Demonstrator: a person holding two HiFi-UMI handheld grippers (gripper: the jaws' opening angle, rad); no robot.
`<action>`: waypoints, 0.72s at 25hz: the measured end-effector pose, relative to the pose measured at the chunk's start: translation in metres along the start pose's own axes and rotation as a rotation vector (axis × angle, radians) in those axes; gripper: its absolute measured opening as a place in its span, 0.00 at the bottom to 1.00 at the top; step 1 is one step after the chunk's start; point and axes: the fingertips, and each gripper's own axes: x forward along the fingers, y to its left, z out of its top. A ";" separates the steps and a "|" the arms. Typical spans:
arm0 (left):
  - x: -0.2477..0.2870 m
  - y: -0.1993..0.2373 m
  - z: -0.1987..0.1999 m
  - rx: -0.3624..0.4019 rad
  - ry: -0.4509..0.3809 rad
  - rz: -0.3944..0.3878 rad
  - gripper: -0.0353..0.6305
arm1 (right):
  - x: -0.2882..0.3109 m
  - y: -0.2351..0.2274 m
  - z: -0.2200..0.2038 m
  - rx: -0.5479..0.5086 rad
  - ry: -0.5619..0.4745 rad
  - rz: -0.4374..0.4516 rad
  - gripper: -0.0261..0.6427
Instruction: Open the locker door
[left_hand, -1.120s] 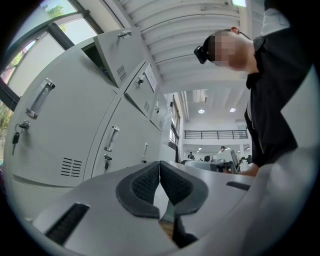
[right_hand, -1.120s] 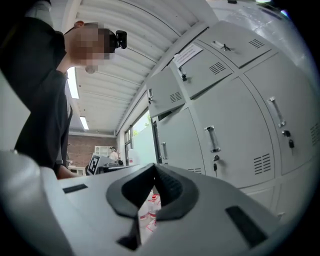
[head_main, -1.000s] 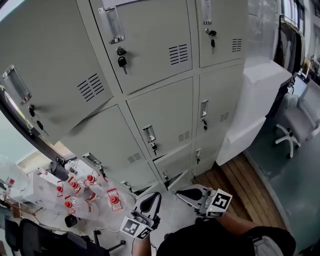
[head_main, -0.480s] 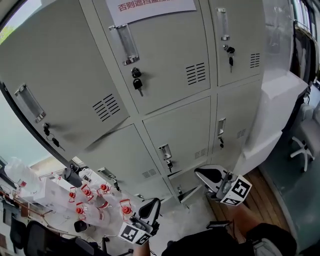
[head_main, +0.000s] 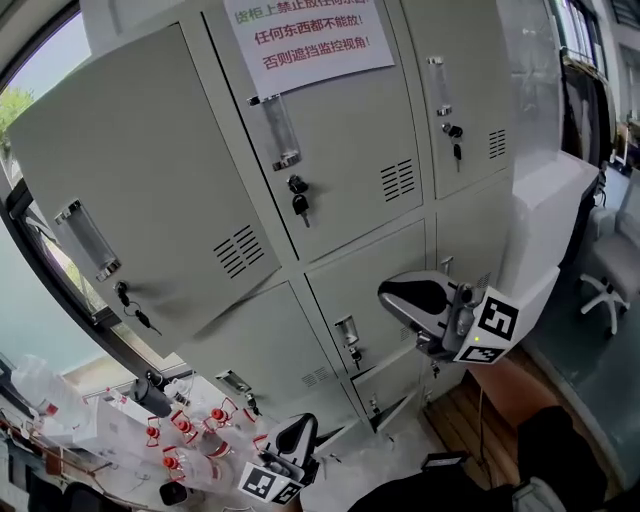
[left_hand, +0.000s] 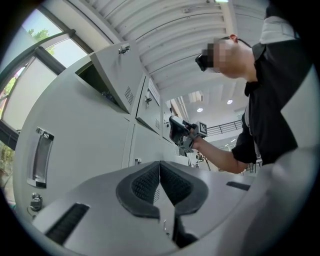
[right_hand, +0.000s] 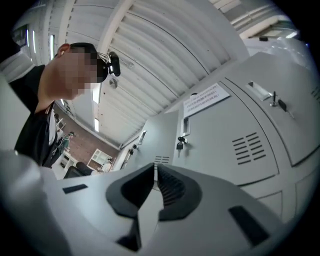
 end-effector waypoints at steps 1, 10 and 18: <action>-0.001 0.004 0.002 0.008 -0.004 0.004 0.08 | 0.007 -0.004 0.009 -0.001 -0.014 -0.002 0.06; -0.006 0.021 0.024 0.016 -0.002 0.045 0.08 | 0.066 -0.033 0.072 -0.065 -0.008 -0.016 0.14; 0.020 0.019 0.116 0.192 -0.032 0.048 0.08 | 0.108 -0.059 0.109 -0.121 0.058 -0.052 0.15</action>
